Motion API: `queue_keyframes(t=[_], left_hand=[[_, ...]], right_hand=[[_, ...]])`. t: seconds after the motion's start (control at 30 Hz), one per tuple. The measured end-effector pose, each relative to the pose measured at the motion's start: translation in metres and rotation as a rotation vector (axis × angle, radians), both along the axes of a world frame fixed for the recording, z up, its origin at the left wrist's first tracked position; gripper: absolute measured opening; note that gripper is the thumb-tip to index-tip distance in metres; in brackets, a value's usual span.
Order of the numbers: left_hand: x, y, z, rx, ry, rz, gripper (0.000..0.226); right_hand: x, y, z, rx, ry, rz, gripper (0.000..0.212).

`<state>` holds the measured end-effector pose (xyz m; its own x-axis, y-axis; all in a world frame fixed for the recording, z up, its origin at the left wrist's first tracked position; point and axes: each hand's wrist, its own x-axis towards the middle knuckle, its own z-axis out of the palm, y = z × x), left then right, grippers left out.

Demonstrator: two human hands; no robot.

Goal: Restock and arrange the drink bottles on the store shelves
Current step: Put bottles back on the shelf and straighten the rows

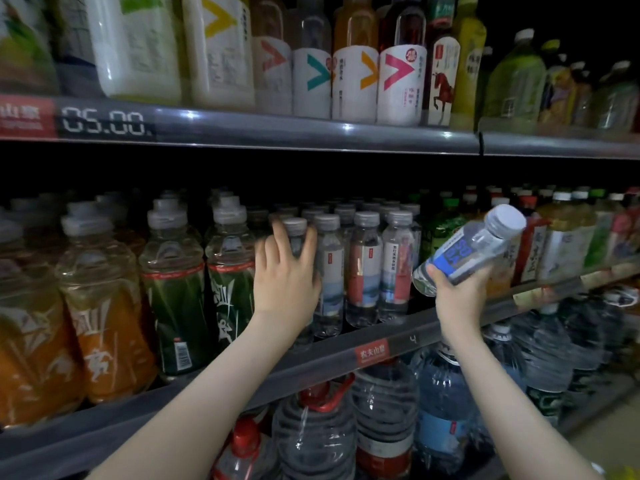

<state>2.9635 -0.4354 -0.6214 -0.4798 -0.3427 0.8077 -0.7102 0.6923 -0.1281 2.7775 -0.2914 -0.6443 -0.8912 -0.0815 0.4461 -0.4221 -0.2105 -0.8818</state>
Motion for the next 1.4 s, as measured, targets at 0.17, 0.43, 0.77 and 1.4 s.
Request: queue_keyframes(t=[0.17, 0.43, 0.77, 1.4], left_hand=[[0.000, -0.003, -0.002, -0.007, 0.041, -0.045, 0.074], [0.001, 0.002, 0.000, 0.033, 0.075, -0.079, 0.071], [0.041, 0.008, 0.012, 0.139, 0.203, -0.365, 0.043], [0.061, -0.026, 0.042, -0.276, -0.148, -0.126, 0.051]], right_hand=[[-0.028, -0.022, -0.008, 0.321, -0.054, 0.060, 0.059], [-0.030, -0.028, -0.009, 0.562, -0.064, 0.188, 0.084], [0.077, -0.028, 0.012, 0.334, 0.517, 0.281, 0.067], [0.087, -0.049, 0.028, 0.483, 0.803, 0.175, 0.068]])
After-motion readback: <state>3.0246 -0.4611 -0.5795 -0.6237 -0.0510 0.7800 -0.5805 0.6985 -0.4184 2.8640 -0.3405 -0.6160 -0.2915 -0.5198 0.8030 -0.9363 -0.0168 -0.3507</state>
